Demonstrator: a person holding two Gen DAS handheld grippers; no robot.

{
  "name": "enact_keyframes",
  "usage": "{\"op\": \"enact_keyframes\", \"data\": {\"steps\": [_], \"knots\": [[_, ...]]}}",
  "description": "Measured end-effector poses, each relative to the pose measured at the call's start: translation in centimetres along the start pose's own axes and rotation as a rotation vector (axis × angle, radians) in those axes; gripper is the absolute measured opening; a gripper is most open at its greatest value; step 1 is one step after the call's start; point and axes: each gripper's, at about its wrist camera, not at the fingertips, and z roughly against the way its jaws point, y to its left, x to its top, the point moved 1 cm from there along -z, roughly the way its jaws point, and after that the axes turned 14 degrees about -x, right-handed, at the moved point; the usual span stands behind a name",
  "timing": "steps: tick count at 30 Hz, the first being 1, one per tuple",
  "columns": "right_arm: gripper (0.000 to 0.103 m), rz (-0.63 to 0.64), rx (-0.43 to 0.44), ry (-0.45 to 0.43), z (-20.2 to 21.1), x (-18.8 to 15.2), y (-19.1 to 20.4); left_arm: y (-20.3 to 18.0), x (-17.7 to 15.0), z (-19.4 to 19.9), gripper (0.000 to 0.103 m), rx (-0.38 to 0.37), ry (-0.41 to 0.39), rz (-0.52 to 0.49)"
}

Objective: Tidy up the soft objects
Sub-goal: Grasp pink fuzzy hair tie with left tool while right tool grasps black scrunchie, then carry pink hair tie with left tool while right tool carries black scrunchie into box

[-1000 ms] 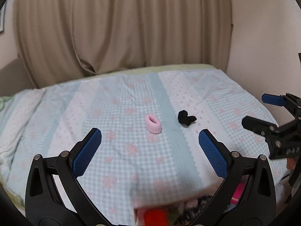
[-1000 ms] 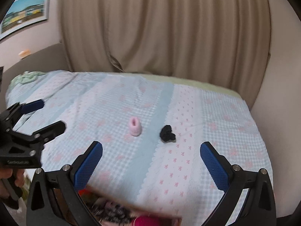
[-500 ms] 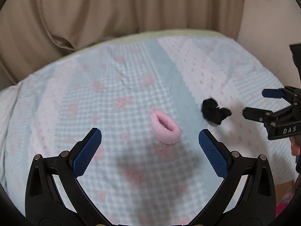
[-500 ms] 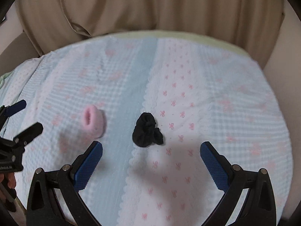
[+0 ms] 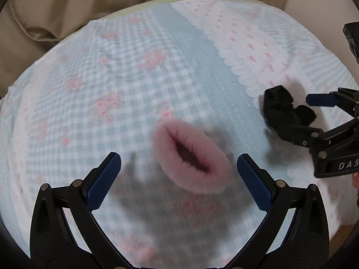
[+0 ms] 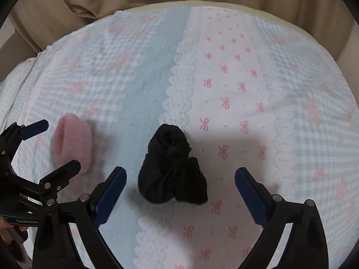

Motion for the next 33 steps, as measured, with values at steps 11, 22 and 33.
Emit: {"op": "enact_keyframes", "data": {"steps": [11, 22, 33], "knots": [[0.037, 0.062, -0.029, -0.045, -1.6, 0.2, 1.6, 0.5, 0.2, -3.3, 0.037, -0.057, 0.006, -0.007], [0.027, 0.042, 0.01, -0.084, 0.4, 0.2, 1.4, 1.2, 0.4, -1.2, 0.029, -0.046, -0.036, 0.024], [0.027, 0.014, 0.018, -0.184, 9.2, -0.5, -0.5, -1.8, 0.8, 8.0, 0.029, -0.01, -0.132, -0.016]]}}
